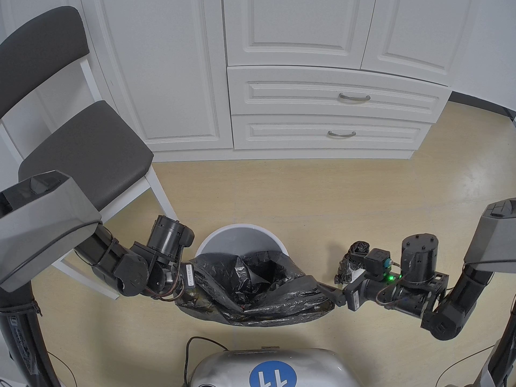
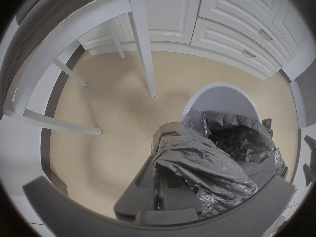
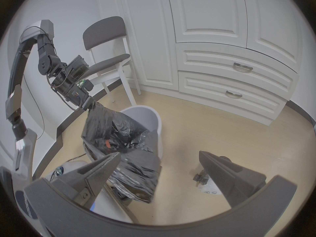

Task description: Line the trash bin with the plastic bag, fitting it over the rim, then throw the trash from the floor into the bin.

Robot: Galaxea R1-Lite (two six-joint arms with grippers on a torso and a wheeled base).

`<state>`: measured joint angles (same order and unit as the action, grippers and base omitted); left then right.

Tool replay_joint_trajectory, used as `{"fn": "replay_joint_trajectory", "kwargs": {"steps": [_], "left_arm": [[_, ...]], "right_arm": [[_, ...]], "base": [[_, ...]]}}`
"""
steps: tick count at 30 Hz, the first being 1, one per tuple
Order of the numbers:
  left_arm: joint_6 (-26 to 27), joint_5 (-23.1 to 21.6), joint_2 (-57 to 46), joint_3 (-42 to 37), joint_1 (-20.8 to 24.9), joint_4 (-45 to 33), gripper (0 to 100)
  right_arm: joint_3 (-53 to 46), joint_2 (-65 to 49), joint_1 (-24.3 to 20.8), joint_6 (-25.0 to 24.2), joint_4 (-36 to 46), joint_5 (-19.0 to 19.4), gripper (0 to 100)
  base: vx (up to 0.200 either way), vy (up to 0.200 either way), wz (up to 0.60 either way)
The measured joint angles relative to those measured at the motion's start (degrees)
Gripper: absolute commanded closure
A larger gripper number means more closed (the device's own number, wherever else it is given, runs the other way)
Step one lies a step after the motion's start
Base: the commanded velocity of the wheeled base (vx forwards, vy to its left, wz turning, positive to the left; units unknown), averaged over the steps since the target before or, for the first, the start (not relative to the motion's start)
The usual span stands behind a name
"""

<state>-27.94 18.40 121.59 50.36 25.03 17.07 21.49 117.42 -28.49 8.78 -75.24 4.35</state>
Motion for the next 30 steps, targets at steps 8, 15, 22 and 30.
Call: {"fn": "replay_joint_trajectory", "kwargs": {"steps": [8, 15, 22, 30], "left_arm": [[0.73, 1.37, 0.49, -0.55, 0.24, 0.20, 100], [0.74, 1.69, 0.71, -0.72, 0.38, 0.22, 0], [0.82, 1.80, 0.63, -1.28, 0.41, 0.44, 0], [3.40, 1.55, -1.96, -4.33, 0.46, 0.59, 0]], "right_arm": [[6.73, 0.16, -10.45, -1.72, 4.62, -7.63, 0], [17.29, -1.05, -16.85, -0.33, 25.10, -10.58, 0], [28.81, -1.93, -23.95, 0.72, 46.91, -15.73, 0], [35.45, 0.74, -29.94, 5.10, 52.50, -18.05, 0]], "base": [[0.000, 0.000, 0.00], [0.000, 0.000, 0.00], [0.000, 0.000, 0.00], [0.000, 0.000, 0.00]]}}
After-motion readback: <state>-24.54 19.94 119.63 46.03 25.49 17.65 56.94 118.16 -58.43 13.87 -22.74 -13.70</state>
